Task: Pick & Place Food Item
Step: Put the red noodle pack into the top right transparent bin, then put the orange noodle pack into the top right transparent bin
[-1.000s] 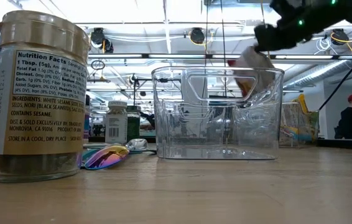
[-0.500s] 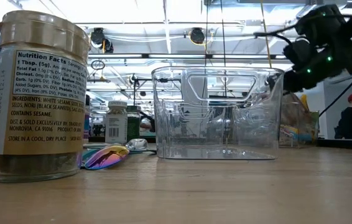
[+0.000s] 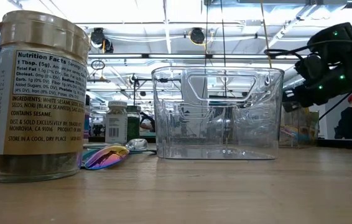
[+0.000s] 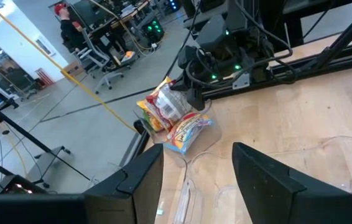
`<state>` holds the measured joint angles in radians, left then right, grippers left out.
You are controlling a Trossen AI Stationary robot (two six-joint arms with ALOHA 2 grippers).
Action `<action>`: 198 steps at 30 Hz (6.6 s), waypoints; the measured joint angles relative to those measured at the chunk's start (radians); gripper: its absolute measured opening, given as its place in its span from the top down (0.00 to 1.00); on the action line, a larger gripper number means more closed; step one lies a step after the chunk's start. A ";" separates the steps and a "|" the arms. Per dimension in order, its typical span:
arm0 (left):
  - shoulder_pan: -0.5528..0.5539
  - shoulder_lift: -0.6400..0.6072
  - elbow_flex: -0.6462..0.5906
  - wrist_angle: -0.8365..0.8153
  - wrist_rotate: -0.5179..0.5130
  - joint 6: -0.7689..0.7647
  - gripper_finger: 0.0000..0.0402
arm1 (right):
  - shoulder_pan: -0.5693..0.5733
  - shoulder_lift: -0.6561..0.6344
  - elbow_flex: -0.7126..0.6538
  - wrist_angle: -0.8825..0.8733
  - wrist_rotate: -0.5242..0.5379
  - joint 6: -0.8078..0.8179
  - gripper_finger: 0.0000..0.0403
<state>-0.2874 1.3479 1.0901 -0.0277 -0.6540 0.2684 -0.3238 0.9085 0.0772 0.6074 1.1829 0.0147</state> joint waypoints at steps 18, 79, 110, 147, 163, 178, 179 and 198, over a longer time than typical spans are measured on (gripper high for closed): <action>0.000 0.000 0.000 -0.007 0.002 -0.012 0.51 | 0.000 -0.001 0.015 0.100 -0.037 -0.111 0.79; -0.224 -0.164 0.001 -0.951 0.412 -0.873 0.52 | 0.378 -0.188 0.238 0.152 -1.002 -0.079 0.36; -0.449 -0.089 -0.471 -0.519 0.760 -1.293 0.52 | 0.378 -0.155 0.238 0.157 -1.002 0.027 0.36; -0.447 -0.090 -0.525 -0.525 0.849 -1.294 0.99 | 0.378 -0.155 0.238 0.151 -1.002 0.026 0.36; -0.419 -0.090 -0.023 -1.140 0.453 -1.082 1.00 | 0.378 -0.155 0.238 0.151 -1.002 0.052 0.36; -0.419 -0.090 0.227 -1.251 0.111 -0.945 0.97 | 0.378 -0.155 0.238 0.151 -1.002 0.053 0.36; -0.419 -0.090 0.216 -1.253 0.121 -1.000 0.95 | 0.378 -0.155 0.238 0.151 -1.002 0.053 0.36; -0.496 -0.607 -0.456 -1.101 0.050 -1.625 0.43 | 0.405 -0.144 0.238 0.146 -1.004 0.079 0.36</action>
<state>-0.7833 0.7408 0.6336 -1.1282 -0.6044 -1.3571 0.0815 0.7640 0.3149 0.7537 0.1787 0.0933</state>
